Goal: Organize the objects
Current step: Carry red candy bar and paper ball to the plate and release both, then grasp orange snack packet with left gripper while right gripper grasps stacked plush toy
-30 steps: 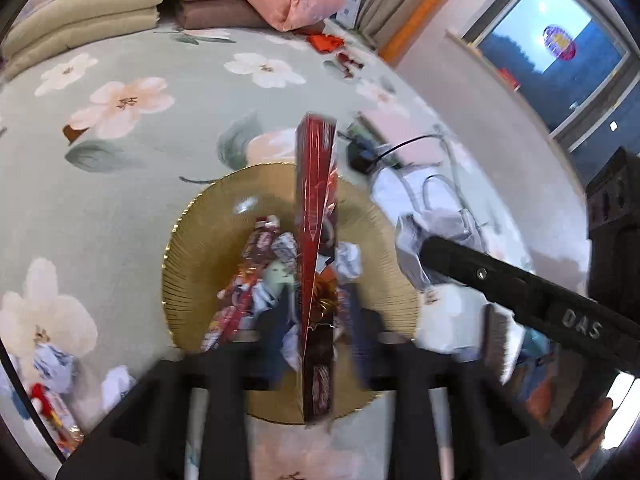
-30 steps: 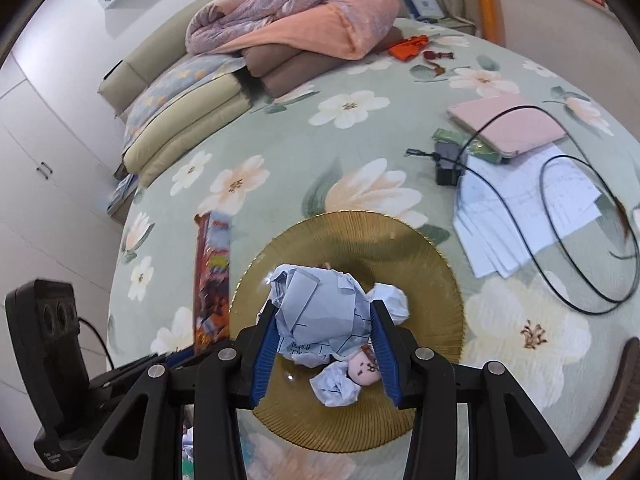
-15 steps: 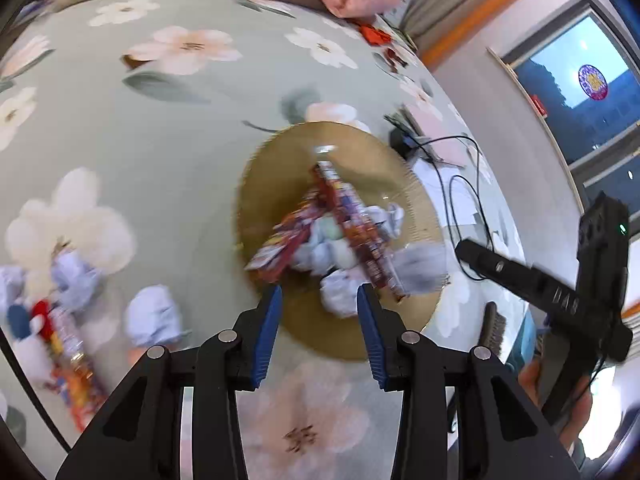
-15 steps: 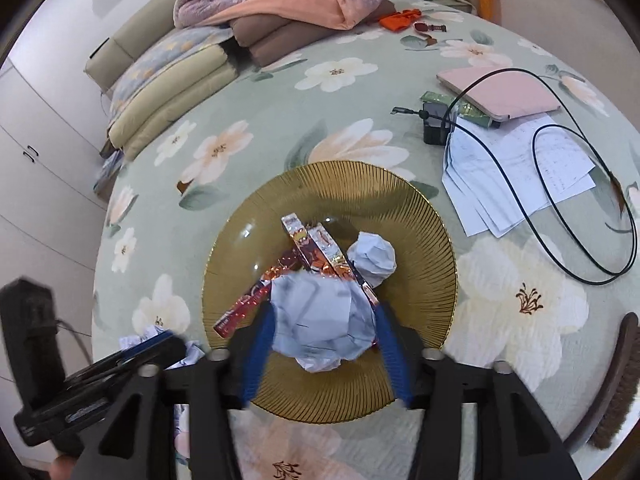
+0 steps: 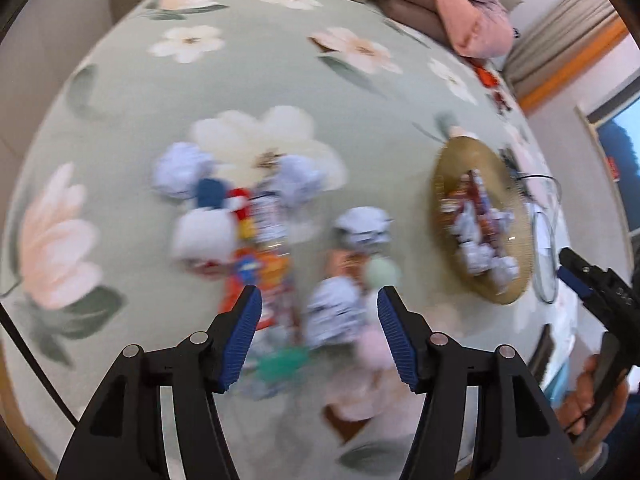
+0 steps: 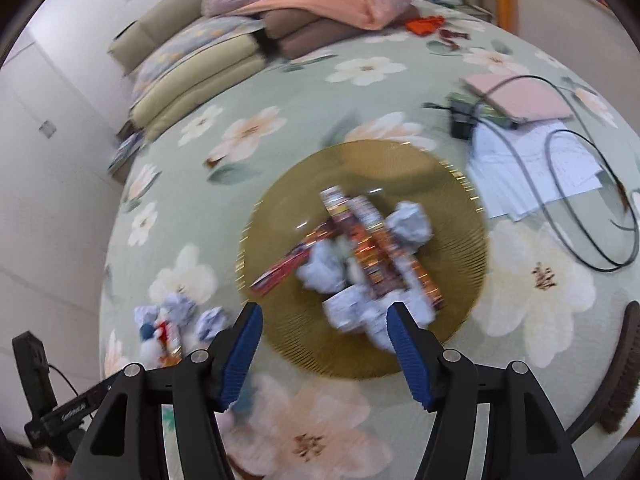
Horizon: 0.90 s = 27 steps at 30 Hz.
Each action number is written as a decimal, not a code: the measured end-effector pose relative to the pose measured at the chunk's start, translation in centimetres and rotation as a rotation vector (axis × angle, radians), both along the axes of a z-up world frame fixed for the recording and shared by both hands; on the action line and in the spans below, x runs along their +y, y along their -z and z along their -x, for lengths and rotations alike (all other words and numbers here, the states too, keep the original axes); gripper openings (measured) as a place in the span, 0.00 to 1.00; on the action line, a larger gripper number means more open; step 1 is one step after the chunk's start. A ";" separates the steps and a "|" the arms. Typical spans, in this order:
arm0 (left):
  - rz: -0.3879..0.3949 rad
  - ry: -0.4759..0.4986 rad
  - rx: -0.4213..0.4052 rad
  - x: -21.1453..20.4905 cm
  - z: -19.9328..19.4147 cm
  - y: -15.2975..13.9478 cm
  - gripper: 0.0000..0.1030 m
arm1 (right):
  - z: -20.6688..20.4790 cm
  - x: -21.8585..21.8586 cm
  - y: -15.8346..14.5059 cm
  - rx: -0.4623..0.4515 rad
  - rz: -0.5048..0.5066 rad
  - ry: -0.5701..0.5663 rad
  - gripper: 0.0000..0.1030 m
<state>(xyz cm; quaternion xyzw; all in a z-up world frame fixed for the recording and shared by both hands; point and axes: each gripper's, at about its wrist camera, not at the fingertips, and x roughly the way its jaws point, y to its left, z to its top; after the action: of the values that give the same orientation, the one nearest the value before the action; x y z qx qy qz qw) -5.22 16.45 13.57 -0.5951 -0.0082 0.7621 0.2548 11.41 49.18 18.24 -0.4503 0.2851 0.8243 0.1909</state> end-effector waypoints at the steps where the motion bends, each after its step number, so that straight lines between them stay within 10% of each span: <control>1: 0.005 -0.011 -0.004 -0.7 0.0 0.1 0.56 | 0.2 -0.8 0.0 -0.003 -0.002 -0.015 0.61; 15: 0.019 -0.028 -0.070 -4.3 0.0 3.3 0.56 | 3.9 -14.0 4.5 -0.081 0.168 -0.263 0.61; 27: -0.015 0.026 -0.158 -2.2 3.0 9.5 0.56 | 7.3 -14.9 9.5 -0.199 0.246 -0.256 0.61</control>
<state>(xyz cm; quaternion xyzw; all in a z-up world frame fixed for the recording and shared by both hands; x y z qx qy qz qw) -8.21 14.24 4.09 -0.6516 -0.0260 0.7094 0.2675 4.15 34.33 8.74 -0.5822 0.3040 0.7520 0.0555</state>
